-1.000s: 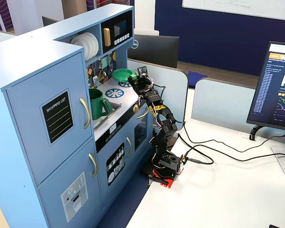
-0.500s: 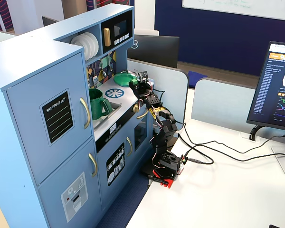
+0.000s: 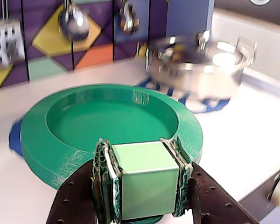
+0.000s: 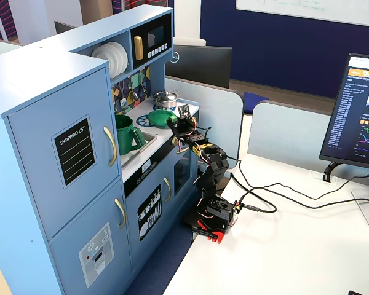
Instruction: Take off the lid from the green recipient and place it on the counter
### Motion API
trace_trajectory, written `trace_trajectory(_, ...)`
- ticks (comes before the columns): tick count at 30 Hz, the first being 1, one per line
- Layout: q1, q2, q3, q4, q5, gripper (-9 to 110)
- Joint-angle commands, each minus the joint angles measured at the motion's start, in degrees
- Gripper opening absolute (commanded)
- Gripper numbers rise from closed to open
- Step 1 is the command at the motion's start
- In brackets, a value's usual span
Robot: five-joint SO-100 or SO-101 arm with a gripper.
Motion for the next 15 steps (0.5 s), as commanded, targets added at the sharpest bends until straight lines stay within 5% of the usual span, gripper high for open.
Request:
trace_trajectory(1, -1.49, -0.18, 0.88, -4.83, -0.97, 0)
trace_trajectory(7, -2.37, -0.53, 0.79, -4.83, -0.79, 0)
trace_trajectory(15, -2.02, -0.97, -1.67, -4.83, 4.22, 29)
